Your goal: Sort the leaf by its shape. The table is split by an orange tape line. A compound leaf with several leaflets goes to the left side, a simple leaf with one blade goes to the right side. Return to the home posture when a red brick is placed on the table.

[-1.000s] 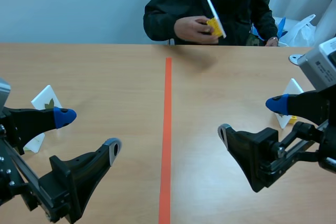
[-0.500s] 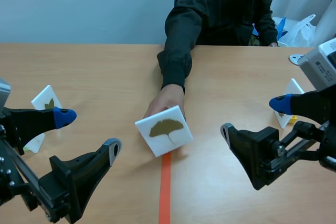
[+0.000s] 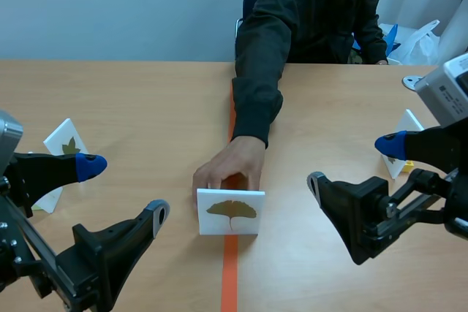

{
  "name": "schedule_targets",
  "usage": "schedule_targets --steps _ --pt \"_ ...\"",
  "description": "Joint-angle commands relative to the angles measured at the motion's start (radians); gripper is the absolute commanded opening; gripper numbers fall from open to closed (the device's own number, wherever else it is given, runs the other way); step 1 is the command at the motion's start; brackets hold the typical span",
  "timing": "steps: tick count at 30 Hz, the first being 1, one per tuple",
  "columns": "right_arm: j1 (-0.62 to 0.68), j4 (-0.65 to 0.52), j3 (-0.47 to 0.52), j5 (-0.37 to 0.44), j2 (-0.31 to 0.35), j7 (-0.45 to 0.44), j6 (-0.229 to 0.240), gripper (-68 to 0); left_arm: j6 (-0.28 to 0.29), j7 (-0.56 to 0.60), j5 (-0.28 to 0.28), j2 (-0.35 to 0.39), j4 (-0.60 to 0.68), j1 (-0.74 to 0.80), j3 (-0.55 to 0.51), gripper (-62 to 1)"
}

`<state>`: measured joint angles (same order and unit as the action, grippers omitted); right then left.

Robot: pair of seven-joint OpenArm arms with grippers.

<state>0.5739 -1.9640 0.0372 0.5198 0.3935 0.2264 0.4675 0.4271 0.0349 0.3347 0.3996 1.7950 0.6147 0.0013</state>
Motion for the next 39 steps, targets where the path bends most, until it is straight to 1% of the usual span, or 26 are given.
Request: schedule_targets --steps 1,7,11,15,17,21,23,28,33,39 --pt "-0.014 -0.002 0.007 0.004 0.011 -0.011 -0.001 0.4 0.006 0.017 -0.003 0.000 0.005 -0.003 -0.004 1.4" --pt "-0.014 -0.002 0.007 0.004 0.011 -0.011 -0.001 0.4 0.006 0.017 -0.016 0.000 0.005 -0.003 -0.004 1.4" --pt "-0.014 -0.002 0.008 0.004 0.011 -0.011 -0.001 0.4 0.008 0.017 -0.064 0.000 0.005 -0.003 -0.004 1.4" --pt "-0.014 -0.002 0.008 0.004 0.011 -0.012 -0.001 0.4 0.017 0.017 -0.092 0.000 -0.010 -0.019 -0.002 1.4" --pt "-0.014 -0.002 0.008 0.004 0.011 -0.012 -0.001 0.4 0.018 0.018 -0.097 0.000 -0.039 -0.043 0.002 1.4" --pt "-0.014 -0.002 0.008 0.004 0.011 -0.011 0.000 0.4 0.042 0.021 -0.096 0.000 -0.124 -0.104 0.018 1.4" --pt "-0.014 -0.002 0.008 0.004 0.011 -0.011 0.000 0.4 0.045 0.027 -0.096 0.000 -0.174 -0.137 0.035 1.4" --pt "-0.014 -0.002 0.008 0.003 0.011 -0.011 0.000 0.4 0.045 0.085 -0.096 0.000 -0.290 -0.214 0.078 1.4" --pt "-0.014 -0.002 0.008 -0.001 0.011 -0.011 0.000 0.4 0.045 0.127 -0.101 0.000 -0.381 -0.281 0.128 1.4" --pt "-0.014 -0.002 0.008 -0.023 0.011 -0.011 -0.004 0.4 0.048 0.215 -0.206 0.000 -0.476 -0.358 0.209 1.4"
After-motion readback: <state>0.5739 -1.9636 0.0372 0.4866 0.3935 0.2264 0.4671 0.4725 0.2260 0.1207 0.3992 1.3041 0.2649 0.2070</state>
